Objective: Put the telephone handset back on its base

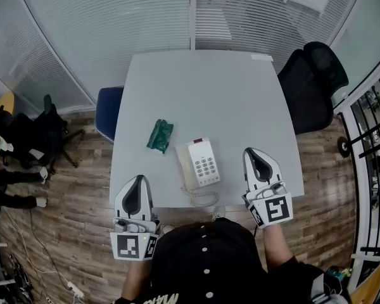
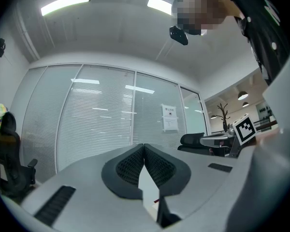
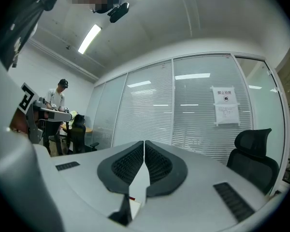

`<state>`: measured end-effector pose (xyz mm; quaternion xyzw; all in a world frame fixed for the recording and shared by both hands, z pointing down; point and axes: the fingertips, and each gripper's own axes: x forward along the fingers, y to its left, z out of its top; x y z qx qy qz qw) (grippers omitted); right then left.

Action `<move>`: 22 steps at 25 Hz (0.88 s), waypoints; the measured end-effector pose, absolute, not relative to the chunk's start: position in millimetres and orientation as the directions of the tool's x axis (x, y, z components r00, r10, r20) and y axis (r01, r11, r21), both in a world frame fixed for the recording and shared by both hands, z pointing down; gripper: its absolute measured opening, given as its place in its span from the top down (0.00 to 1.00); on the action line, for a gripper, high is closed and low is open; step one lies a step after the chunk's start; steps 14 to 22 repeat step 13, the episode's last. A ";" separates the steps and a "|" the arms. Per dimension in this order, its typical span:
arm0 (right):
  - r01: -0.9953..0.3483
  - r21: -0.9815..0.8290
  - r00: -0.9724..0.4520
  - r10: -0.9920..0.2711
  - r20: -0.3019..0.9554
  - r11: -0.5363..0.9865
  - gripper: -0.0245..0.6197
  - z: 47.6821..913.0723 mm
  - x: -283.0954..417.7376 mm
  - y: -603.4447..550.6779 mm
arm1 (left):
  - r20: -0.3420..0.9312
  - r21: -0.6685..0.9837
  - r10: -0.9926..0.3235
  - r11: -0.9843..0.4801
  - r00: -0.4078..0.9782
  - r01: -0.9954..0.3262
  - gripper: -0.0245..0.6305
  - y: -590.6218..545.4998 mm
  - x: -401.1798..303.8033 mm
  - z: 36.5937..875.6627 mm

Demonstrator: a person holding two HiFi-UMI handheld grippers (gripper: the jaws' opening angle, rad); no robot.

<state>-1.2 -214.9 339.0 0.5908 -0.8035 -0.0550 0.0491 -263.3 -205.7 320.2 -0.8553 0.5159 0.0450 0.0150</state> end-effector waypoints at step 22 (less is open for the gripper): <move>-0.936 0.145 -0.321 -0.947 0.016 0.320 0.91 342.3 -9.0 -218.2 | -0.090 0.019 -0.886 -0.458 0.455 -0.889 0.94 -204.1 -265.2 321.0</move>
